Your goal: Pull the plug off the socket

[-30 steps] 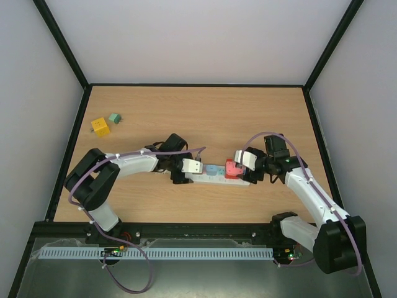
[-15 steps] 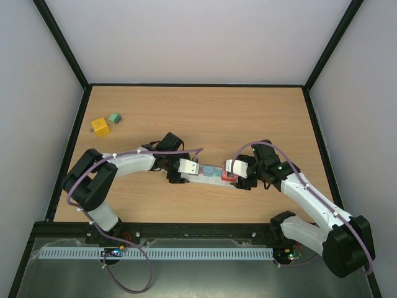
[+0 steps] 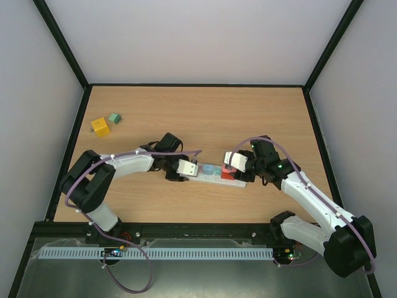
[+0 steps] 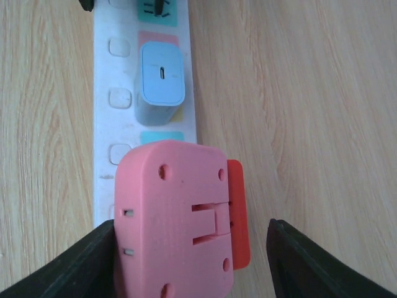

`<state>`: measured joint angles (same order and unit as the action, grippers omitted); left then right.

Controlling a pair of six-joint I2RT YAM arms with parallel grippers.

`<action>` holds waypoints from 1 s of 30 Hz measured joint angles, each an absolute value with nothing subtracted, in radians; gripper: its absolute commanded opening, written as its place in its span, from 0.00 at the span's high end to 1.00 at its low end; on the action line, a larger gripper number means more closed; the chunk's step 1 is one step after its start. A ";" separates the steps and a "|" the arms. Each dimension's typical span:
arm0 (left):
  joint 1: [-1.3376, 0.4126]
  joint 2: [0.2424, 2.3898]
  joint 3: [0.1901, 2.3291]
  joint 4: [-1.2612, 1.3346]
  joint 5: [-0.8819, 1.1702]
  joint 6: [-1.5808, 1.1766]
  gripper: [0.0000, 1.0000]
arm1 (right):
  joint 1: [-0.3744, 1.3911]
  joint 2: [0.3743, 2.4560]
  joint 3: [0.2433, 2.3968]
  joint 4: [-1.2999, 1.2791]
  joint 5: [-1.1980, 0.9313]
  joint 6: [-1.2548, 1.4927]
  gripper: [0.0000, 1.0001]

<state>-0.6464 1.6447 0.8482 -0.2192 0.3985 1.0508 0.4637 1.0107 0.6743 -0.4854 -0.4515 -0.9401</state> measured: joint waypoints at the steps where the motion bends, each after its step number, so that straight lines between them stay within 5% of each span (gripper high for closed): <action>1: -0.646 1.644 0.848 -0.217 0.405 1.060 0.48 | 0.464 1.011 0.678 -0.485 -0.446 -0.935 0.43; 11: -0.644 1.635 0.836 -0.207 0.412 1.070 0.45 | 0.464 1.019 0.715 -0.482 -0.428 -0.900 0.67; 22: -0.583 1.581 0.836 -0.283 0.509 0.974 0.02 | 0.464 1.050 0.715 -0.485 -0.433 -0.886 0.77; 30: -0.584 1.487 0.836 -0.168 0.654 0.741 0.01 | 0.460 1.105 0.747 -0.496 -0.457 -0.874 0.84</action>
